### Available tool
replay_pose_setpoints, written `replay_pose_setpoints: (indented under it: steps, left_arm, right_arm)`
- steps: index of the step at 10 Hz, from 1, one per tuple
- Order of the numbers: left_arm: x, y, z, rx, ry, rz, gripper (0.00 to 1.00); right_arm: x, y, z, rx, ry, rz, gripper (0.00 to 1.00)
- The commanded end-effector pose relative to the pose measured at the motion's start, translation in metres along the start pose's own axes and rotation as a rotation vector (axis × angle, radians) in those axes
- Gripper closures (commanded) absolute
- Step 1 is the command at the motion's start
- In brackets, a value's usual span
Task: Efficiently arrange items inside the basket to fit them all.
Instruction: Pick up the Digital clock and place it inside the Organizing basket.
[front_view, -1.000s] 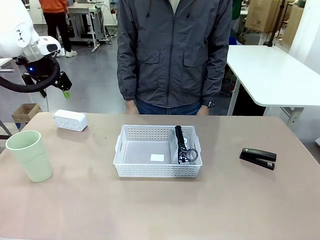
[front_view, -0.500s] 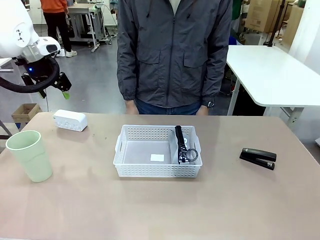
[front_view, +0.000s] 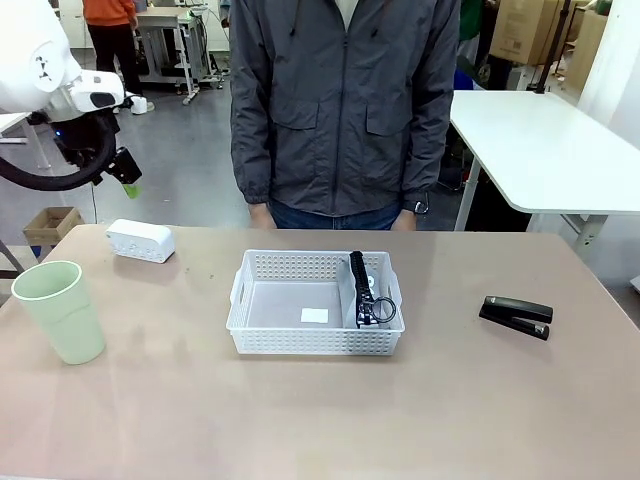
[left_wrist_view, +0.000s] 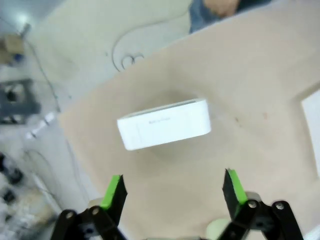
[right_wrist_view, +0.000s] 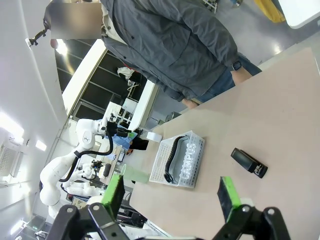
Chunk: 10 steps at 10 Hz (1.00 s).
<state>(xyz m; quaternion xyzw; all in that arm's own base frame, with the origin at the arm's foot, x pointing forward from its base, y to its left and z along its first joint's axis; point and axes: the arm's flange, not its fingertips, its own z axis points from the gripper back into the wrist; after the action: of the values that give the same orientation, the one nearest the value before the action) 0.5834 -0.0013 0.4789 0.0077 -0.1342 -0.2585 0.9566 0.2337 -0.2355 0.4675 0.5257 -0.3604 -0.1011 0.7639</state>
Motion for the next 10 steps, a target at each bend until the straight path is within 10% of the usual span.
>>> replay_pose_setpoints:
  steps: [1, 7, 8, 9, 10]
  left_arm:
    - [-0.006, 0.009, -0.004, 0.002, -0.047, -0.423, 0.00]
    - [-0.016, 0.021, -0.011, -0.096, -0.027, -1.493, 0.00]
    - [-0.010, 0.018, -0.010, -0.084, -0.070, -1.523, 0.00]
    - [0.001, 0.015, -0.007, -0.126, -0.105, -1.260, 0.00]
    - [-0.012, 0.007, -0.013, -0.090, 0.017, -1.325, 0.00]
  right_arm:
    - [0.004, 0.000, 0.000, 0.021, -0.020, 0.028, 0.00]
    - [0.004, 0.000, 0.000, 0.021, -0.020, 0.028, 0.00]
    - [0.004, 0.000, 0.000, 0.021, -0.020, 0.028, 0.00]
    - [0.004, 0.000, 0.000, 0.021, -0.020, 0.028, 0.00]
    - [0.004, 0.000, 0.000, 0.021, -0.020, 0.028, 0.00]
